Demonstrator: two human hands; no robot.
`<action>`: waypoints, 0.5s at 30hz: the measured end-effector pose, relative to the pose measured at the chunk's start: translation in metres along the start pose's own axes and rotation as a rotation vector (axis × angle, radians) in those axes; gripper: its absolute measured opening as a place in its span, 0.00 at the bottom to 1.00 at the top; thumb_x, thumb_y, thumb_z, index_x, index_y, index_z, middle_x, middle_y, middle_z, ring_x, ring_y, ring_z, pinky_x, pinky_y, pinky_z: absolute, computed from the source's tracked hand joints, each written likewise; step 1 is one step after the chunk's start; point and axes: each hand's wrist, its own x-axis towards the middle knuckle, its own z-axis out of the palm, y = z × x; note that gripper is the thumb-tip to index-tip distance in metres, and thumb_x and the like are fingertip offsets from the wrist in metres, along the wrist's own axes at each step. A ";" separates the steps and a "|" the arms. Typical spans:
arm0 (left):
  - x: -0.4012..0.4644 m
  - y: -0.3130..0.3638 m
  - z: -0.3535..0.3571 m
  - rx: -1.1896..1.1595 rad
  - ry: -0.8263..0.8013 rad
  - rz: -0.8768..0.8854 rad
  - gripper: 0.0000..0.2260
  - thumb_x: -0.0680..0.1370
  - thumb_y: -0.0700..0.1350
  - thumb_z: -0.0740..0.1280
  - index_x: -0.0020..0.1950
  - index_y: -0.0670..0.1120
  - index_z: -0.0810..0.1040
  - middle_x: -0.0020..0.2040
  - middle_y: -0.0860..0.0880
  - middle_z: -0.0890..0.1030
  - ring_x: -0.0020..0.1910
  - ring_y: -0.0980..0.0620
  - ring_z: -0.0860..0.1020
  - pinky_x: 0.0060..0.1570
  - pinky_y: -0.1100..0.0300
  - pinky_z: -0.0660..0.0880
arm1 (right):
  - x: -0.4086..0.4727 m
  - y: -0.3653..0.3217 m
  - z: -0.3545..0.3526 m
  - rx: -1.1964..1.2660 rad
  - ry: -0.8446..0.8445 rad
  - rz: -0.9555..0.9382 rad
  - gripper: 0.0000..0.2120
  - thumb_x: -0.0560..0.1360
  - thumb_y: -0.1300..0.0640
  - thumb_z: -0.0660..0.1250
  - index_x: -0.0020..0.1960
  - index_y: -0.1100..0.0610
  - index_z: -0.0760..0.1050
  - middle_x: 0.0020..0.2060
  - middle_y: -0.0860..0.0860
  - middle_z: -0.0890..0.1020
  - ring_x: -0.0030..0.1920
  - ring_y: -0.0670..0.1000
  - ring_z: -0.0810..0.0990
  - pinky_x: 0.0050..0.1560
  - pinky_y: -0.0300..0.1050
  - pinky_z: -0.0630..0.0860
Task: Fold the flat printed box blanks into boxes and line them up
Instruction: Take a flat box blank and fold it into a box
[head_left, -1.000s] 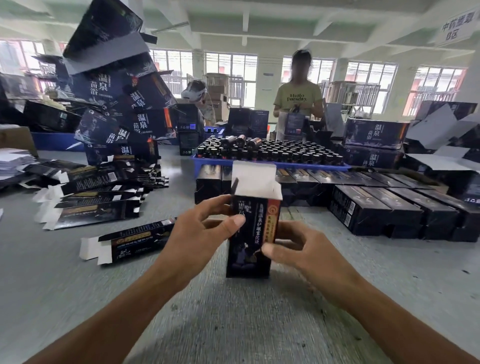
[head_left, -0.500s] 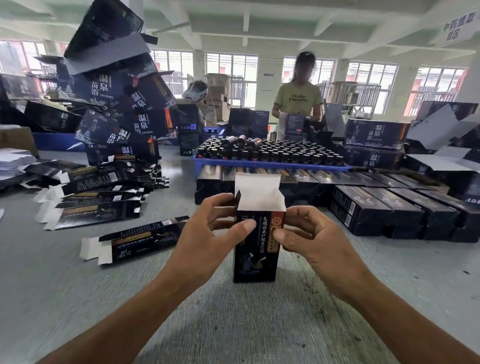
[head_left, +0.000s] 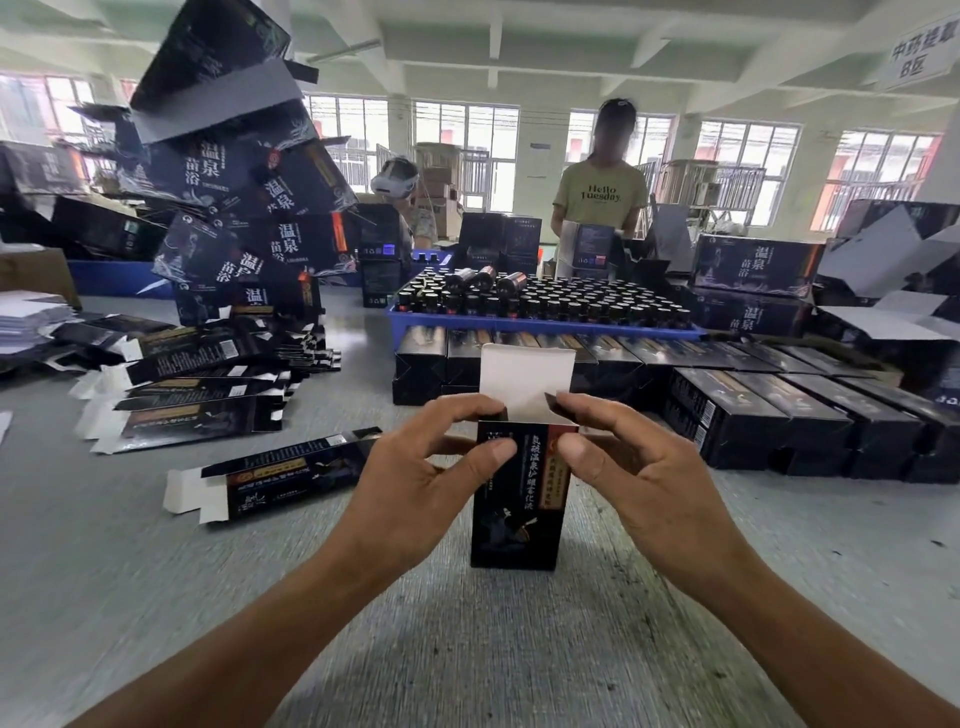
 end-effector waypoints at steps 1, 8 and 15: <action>0.000 0.000 0.000 -0.009 -0.002 0.001 0.12 0.74 0.58 0.70 0.57 0.64 0.79 0.56 0.58 0.83 0.54 0.56 0.82 0.44 0.67 0.78 | 0.000 0.000 0.000 -0.007 0.000 -0.006 0.16 0.75 0.44 0.68 0.63 0.37 0.78 0.57 0.39 0.84 0.59 0.41 0.82 0.60 0.34 0.77; 0.002 0.004 0.004 -0.029 0.042 0.089 0.09 0.75 0.57 0.68 0.53 0.59 0.82 0.63 0.65 0.77 0.59 0.57 0.80 0.49 0.67 0.78 | 0.002 -0.003 0.001 0.098 0.054 -0.060 0.10 0.76 0.56 0.70 0.57 0.49 0.83 0.65 0.39 0.79 0.62 0.42 0.80 0.55 0.33 0.78; 0.001 0.003 0.004 -0.037 0.050 0.122 0.08 0.76 0.52 0.68 0.55 0.56 0.81 0.60 0.63 0.79 0.58 0.56 0.81 0.48 0.66 0.79 | 0.000 -0.009 0.002 0.167 0.103 -0.051 0.16 0.74 0.55 0.72 0.59 0.44 0.77 0.59 0.44 0.83 0.60 0.46 0.82 0.52 0.33 0.78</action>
